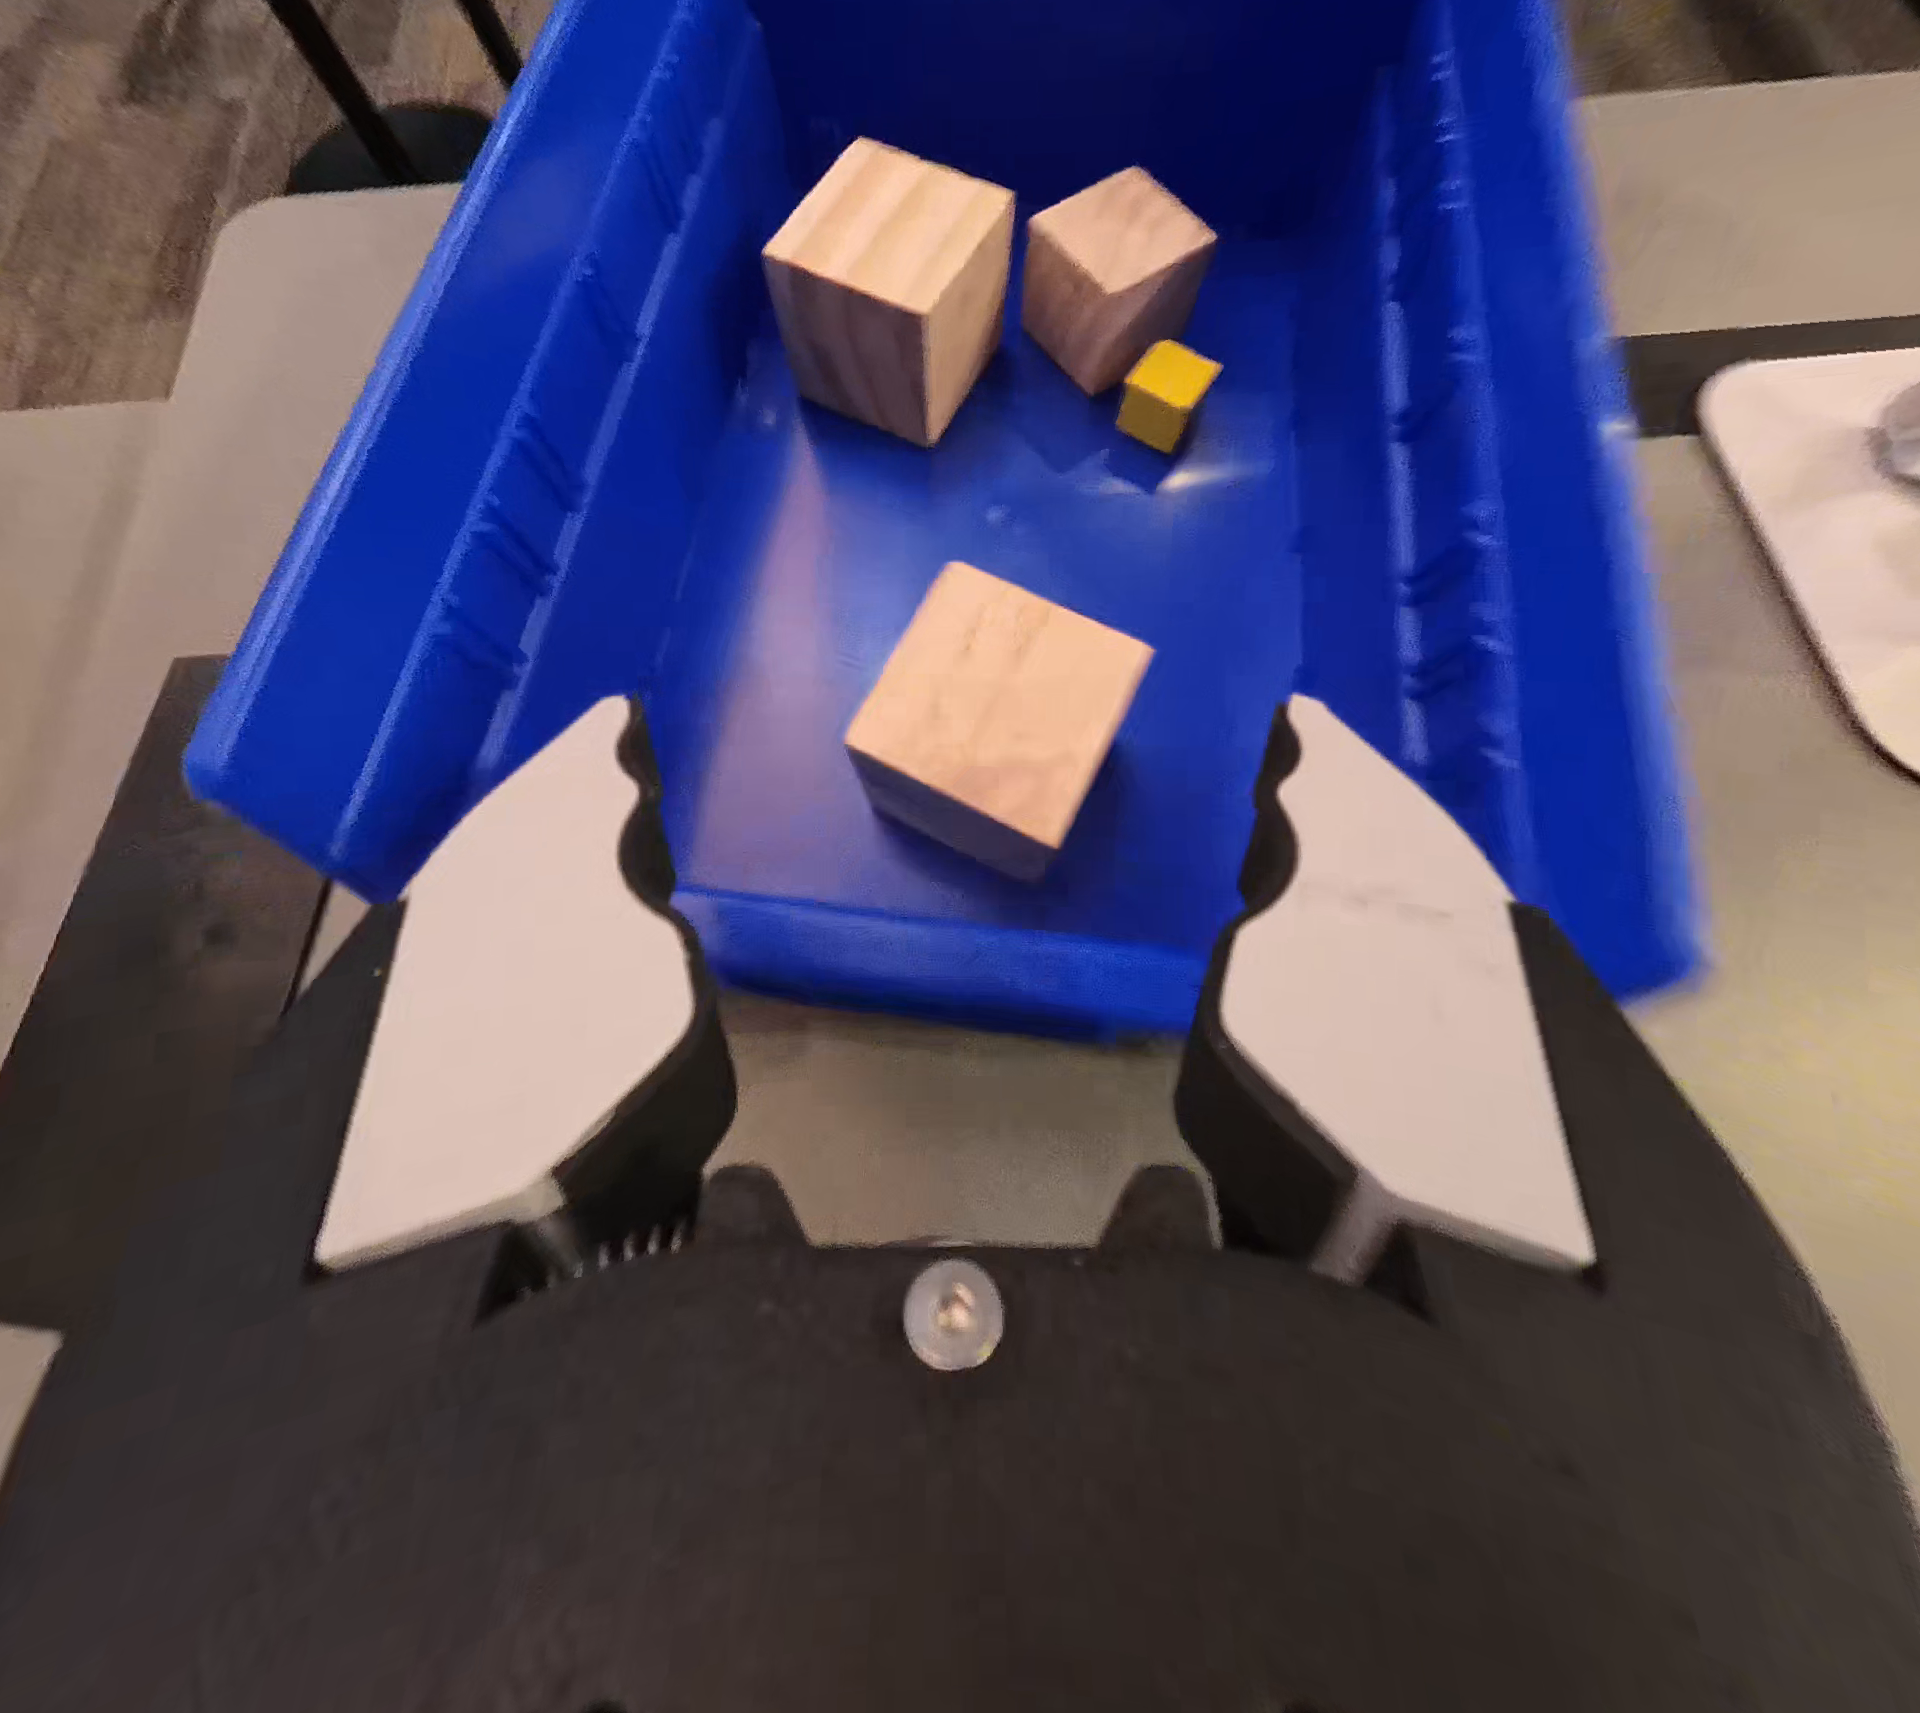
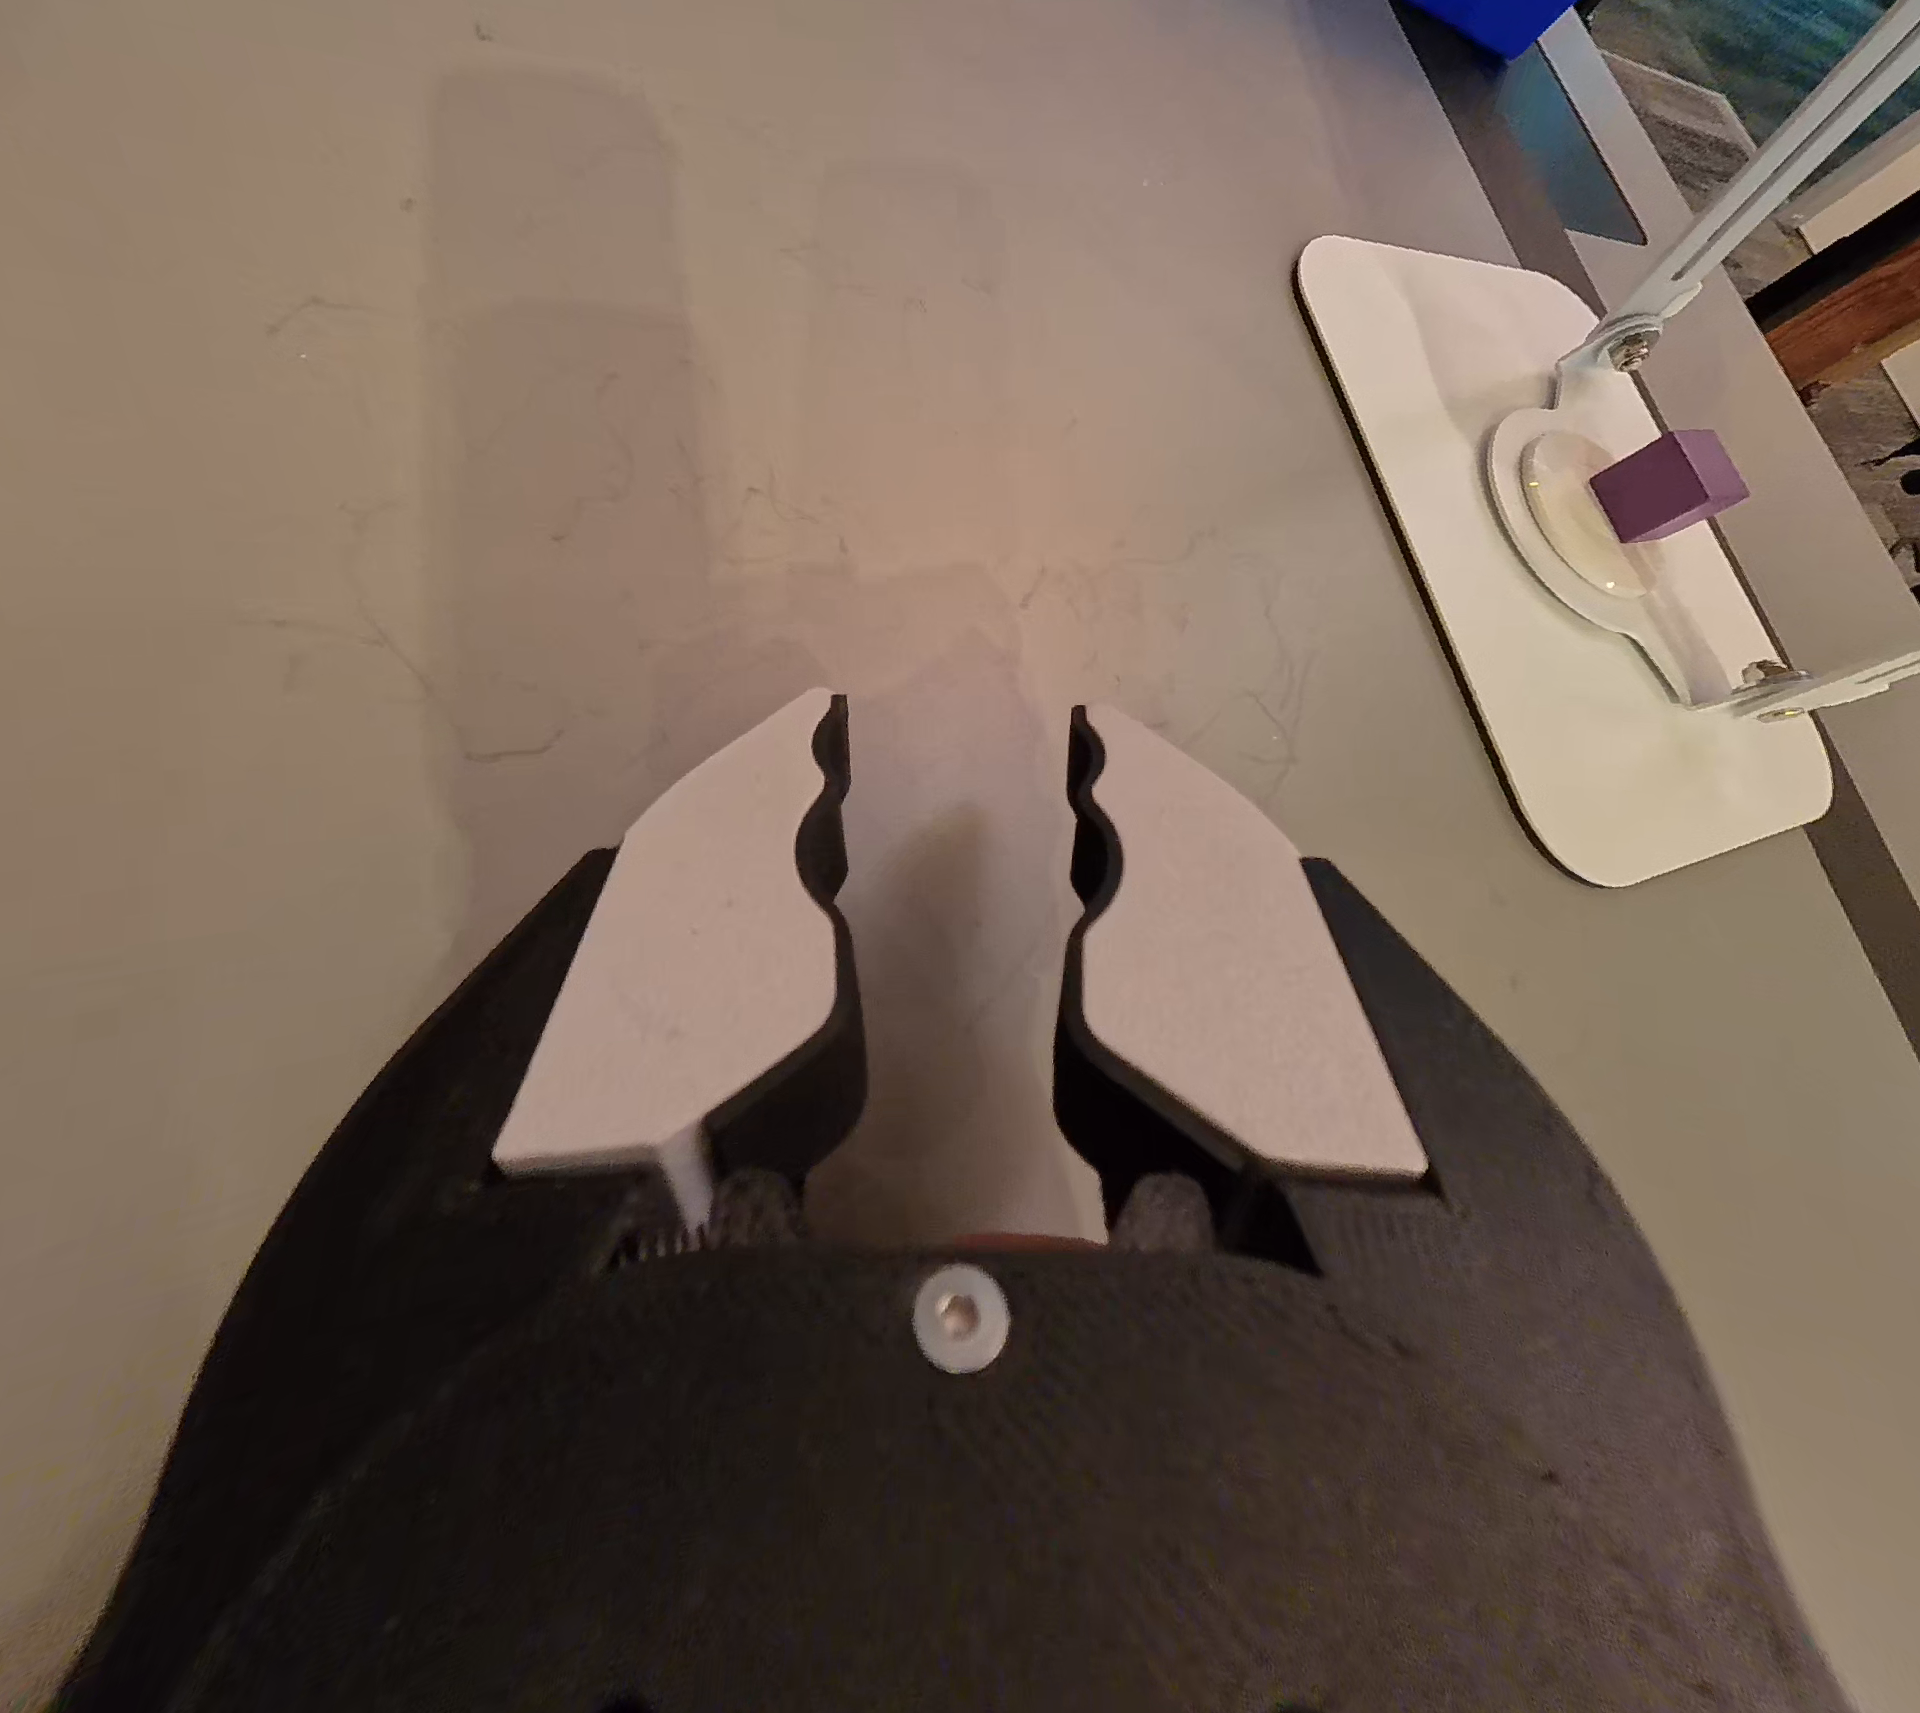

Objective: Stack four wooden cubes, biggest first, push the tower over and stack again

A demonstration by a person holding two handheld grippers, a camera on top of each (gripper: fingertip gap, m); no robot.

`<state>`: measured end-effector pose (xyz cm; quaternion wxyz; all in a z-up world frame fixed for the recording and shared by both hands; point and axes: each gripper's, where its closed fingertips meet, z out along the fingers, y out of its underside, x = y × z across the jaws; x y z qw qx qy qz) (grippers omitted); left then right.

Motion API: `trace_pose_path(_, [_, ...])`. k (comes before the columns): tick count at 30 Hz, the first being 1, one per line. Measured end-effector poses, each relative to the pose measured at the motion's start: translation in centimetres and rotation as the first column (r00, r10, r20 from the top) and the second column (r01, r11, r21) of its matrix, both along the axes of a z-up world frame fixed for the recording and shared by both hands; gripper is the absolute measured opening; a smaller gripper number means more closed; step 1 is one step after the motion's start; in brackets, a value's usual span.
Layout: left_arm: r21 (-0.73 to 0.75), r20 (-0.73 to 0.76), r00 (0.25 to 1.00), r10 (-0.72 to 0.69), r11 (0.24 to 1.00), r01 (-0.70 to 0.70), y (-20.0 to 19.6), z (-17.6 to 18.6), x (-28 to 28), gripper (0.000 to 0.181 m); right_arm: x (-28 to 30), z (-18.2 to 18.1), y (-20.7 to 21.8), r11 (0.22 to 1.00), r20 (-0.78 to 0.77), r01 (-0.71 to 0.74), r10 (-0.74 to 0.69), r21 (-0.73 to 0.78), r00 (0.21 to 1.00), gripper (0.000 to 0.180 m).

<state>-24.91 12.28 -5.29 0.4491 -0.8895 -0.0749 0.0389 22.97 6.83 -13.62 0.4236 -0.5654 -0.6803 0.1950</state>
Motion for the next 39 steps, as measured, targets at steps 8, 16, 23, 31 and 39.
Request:
trace_pose_path(8, [-0.056, -0.241, 0.881, -0.407, 0.912, 0.406, -6.1, -0.8, 14.2, 0.084, 0.0, 0.2, -0.2, 1.000, -0.010, -0.017, 0.017, -0.003, 1.000, 0.040])
trace_pose_path(16, [-0.068, -0.267, 0.711, -0.650, 0.749, 0.659, -3.3, -1.8, 25.6, 0.093, 0.0, 0.3, -0.1, 1.000, -0.020, -0.005, 0.005, 0.006, 1.000, 0.040])
trace_pose_path(23, [-0.031, -0.314, 0.649, -0.693, 0.690, 0.723, 7.7, -4.4, 36.5, 0.107, 0.2, 0.6, -0.1, 1.000, -0.043, -0.005, 0.005, -0.006, 0.999, 0.040])
trace_pose_path(31, [-0.137, -0.278, 0.546, -0.790, 0.595, 0.792, 14.1, -8.1, 39.6, 0.146, 0.3, 0.8, -0.4, 0.999, -0.056, -0.033, 0.032, -0.015, 0.998, 0.039])
trace_pose_path(39, [-0.212, -0.232, 0.409, -0.882, 0.456, 0.864, 15.0, -9.4, 40.8, 0.146, 0.2, 0.8, -0.5, 0.999, -0.058, -0.039, 0.038, -0.022, 0.998, 0.039])
